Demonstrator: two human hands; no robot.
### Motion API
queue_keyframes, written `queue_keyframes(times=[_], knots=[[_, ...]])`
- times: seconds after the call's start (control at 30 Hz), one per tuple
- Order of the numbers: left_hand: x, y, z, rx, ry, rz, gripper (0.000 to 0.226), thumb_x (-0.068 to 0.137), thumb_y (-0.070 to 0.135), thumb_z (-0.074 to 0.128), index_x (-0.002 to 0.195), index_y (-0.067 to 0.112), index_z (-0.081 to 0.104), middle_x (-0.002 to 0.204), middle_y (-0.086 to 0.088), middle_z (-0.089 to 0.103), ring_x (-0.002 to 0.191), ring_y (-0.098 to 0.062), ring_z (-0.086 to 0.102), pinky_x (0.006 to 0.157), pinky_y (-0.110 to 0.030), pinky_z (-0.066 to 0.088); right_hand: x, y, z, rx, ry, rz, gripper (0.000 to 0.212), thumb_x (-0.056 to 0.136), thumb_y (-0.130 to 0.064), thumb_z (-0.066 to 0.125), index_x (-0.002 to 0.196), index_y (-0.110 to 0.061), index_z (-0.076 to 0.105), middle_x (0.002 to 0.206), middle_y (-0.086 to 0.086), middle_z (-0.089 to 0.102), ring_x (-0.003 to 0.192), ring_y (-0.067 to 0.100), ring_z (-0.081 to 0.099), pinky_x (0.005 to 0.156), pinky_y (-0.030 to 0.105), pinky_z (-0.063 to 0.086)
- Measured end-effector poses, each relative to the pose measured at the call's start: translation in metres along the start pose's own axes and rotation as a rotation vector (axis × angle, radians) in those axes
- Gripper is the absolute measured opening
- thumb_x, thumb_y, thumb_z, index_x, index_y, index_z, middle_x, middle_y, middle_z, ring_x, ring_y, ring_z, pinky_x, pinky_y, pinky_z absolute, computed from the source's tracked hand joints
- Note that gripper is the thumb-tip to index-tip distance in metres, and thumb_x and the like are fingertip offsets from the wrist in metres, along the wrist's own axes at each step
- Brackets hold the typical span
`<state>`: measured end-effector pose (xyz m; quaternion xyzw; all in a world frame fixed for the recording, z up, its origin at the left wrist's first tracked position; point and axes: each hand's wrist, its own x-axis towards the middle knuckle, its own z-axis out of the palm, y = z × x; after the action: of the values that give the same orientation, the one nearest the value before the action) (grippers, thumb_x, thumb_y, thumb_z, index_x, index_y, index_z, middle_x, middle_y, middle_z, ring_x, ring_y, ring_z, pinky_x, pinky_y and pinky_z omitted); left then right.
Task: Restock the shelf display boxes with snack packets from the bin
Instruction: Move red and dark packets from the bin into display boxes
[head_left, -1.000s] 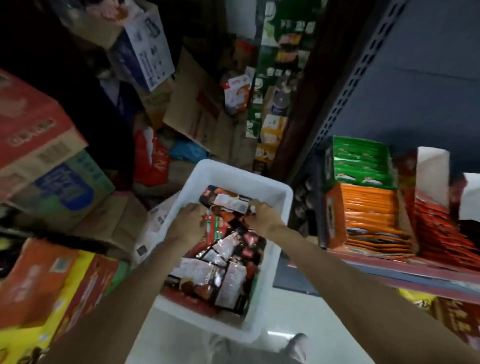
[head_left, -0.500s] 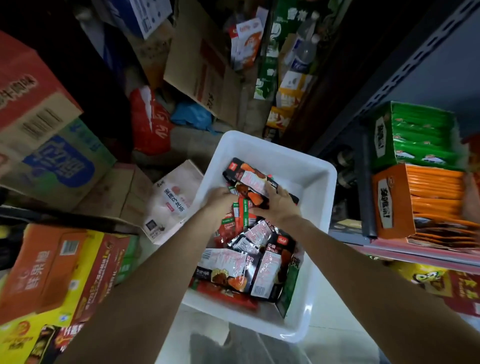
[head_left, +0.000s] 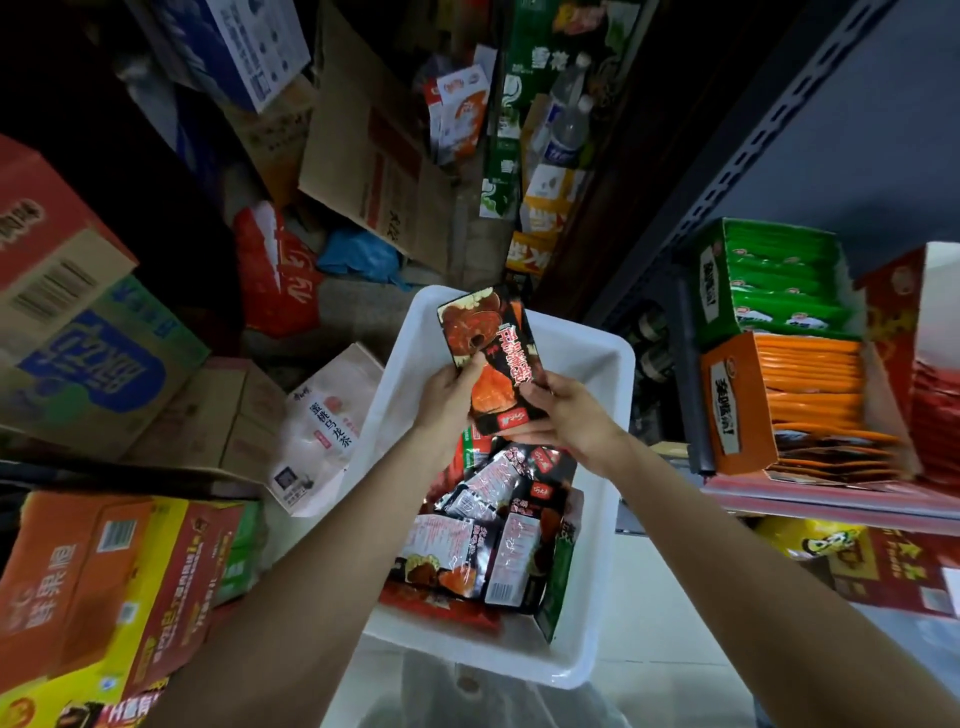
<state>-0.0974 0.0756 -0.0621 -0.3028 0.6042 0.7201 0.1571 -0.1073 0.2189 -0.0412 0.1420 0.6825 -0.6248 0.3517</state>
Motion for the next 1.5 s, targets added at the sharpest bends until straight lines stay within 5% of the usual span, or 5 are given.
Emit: queue_keyframes(times=[0.53,0.77,1.07,1.3,1.5], knots=[[-0.042,0.04,0.068,0.009,0.244,0.31,0.008,0.087,0.017,0.064,0.09,0.013,0.059,0.091,-0.007,0.066,0.088,-0.027,0.062,0.083,-0.041,0.051,-0.087,-0.023,-0.08,0.207,0.237,-0.258,0.035,0.082,0.015,0.053,0.101,-0.015,0.052,0.096,0.007,0.066,0.085,0.024,0.065,0.076,0.04,0.053],[-0.071,0.056,0.168,-0.353,0.171,0.183,0.047,0.076,-0.001,0.073,0.113,0.004,0.044,0.114,-0.02,0.063,0.104,-0.033,0.062,0.08,-0.041,0.053,-0.138,-0.033,-0.147,0.364,0.116,-0.363,0.044,0.082,0.013,0.054,0.108,-0.023,0.053,0.099,0.009,0.067,0.084,0.022,0.067,0.058,0.026,0.053],[-0.117,0.059,0.29,0.377,0.148,0.508,0.122,0.058,0.018,0.089,0.148,0.028,0.007,0.152,-0.01,0.019,0.138,-0.024,0.027,0.112,-0.042,0.028,-0.191,-0.039,-0.28,0.115,0.33,-0.534,0.026,0.088,0.001,0.058,0.104,-0.02,0.058,0.093,0.003,0.068,0.081,0.018,0.065,0.067,0.019,0.055],[-0.123,0.053,0.361,0.82,-0.111,0.703,0.026,0.073,0.029,0.079,0.088,0.013,0.064,0.08,0.002,0.062,0.085,-0.019,0.059,0.065,-0.022,0.038,-0.216,-0.044,-0.363,0.125,0.324,-0.55,0.012,0.089,-0.012,0.062,0.101,-0.013,0.062,0.085,0.001,0.069,0.076,0.016,0.066,0.062,0.02,0.053],[-0.139,0.044,0.42,0.752,0.017,0.673,0.035,0.082,0.041,0.068,0.071,0.01,0.053,0.062,-0.002,0.053,0.057,-0.02,0.053,0.055,-0.03,0.043,-0.215,-0.037,-0.396,0.119,0.289,-0.525,0.009,0.094,-0.015,0.055,0.089,-0.016,0.063,0.063,-0.012,0.065,0.052,0.0,0.058,0.062,0.026,0.047]])
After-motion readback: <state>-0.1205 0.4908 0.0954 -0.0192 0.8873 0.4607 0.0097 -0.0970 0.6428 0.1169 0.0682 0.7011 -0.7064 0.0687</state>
